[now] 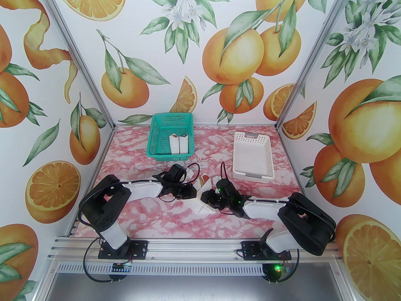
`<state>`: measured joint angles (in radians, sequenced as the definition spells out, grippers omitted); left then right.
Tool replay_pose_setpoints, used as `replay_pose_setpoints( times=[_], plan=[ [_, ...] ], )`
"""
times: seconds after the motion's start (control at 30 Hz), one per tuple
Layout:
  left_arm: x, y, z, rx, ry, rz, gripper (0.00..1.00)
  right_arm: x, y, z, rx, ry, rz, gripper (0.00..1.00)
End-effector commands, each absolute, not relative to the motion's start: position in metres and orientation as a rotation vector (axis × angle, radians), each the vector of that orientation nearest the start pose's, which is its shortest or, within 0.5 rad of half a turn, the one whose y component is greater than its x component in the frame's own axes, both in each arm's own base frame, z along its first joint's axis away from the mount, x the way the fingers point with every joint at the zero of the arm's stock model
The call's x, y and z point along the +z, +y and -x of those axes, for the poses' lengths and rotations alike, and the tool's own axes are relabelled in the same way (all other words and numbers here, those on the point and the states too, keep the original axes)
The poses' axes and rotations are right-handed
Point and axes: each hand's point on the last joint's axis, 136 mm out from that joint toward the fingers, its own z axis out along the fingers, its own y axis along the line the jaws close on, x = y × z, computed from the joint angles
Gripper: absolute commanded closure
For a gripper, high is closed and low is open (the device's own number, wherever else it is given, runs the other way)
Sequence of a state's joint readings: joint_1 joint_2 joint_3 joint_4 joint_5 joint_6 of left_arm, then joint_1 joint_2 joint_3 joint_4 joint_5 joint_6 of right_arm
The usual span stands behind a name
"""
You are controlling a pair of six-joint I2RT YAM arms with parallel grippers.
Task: Place the utensils on the paper napkin and roll it up
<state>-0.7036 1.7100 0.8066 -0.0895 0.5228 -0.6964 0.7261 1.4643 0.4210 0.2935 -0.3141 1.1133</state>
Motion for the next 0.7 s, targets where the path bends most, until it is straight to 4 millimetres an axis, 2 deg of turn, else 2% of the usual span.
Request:
replay_pose_setpoints(
  times=[0.0, 0.17, 0.37, 0.53, 0.67],
  plan=[
    [0.044, -0.314, -0.238, -1.111, 2.781, -0.266, 0.89, 0.019, 0.259, -0.212, 1.083, 2.694, -0.334, 0.75],
    [0.045, -0.314, -0.238, -1.106, 2.779, -0.274, 0.94, 0.028, 0.262, -0.214, 1.097, 2.682, -0.314, 0.72],
    [0.043, -0.312, -0.238, -1.092, 2.782, -0.274, 0.98, 0.054, 0.261, -0.22, 1.076, 2.65, -0.258, 0.69],
    [0.041, -0.31, -0.238, -1.075, 2.785, -0.279, 0.97, 0.069, 0.248, -0.217, 1.063, 2.639, -0.238, 0.81],
    [0.04, -0.31, -0.239, -1.068, 2.785, -0.279, 0.97, 0.072, 0.243, -0.204, 1.094, 2.65, -0.215, 0.93]
  ],
)
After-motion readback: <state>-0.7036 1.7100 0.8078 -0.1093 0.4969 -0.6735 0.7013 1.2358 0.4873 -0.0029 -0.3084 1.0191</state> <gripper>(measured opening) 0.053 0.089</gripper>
